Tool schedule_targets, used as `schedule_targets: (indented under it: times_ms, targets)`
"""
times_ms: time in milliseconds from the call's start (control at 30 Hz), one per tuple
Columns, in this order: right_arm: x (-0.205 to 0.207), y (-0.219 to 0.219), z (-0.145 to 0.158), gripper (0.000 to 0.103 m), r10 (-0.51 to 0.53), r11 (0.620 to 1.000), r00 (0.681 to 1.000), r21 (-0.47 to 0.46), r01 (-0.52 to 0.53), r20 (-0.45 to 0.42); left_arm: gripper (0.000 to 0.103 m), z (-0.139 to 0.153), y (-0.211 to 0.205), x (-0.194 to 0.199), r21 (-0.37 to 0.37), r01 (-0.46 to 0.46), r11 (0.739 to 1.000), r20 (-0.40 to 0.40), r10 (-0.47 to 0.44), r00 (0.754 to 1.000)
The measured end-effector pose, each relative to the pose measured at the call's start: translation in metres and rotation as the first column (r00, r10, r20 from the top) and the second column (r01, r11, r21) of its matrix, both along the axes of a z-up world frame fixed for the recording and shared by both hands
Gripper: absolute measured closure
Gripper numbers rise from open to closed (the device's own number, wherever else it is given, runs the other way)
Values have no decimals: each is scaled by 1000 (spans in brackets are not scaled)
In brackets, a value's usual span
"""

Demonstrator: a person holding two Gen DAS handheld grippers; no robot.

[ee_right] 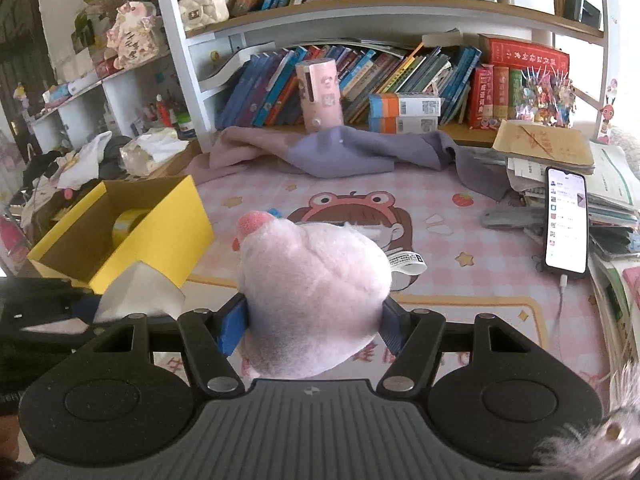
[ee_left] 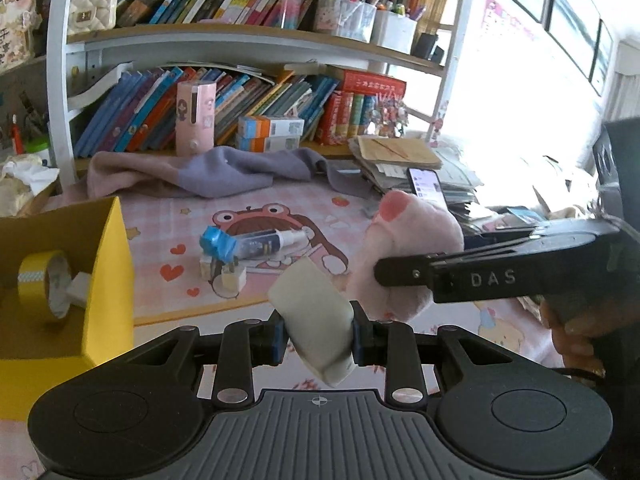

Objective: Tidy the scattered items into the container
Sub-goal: 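Carry the block with the left tool while the right tool carries the pig toward the box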

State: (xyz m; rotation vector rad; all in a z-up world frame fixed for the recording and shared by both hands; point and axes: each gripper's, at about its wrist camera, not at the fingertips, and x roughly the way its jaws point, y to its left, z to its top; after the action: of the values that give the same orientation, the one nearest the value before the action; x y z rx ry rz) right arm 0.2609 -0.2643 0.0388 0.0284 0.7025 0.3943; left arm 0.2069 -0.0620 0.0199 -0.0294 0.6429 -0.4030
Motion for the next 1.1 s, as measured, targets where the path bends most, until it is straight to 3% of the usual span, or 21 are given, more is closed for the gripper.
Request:
schedule_targets:
  times_ms: [267,633,1100]
  targets:
    - [-37,45,2,39,-15,1000,1000,-19,15,-10,75,-1,54,-49,-41,-59,997,8,60,998]
    - [-105,128,-8,39,71,996,996,-48,-73,-48,75,-8,127,-118,-52,-150,987,-29,149,988]
    - [-149,187,0,39,125,990,991,-61,-128,-46,75,-5,176,-159,-52,-200,978,-25,199,980]
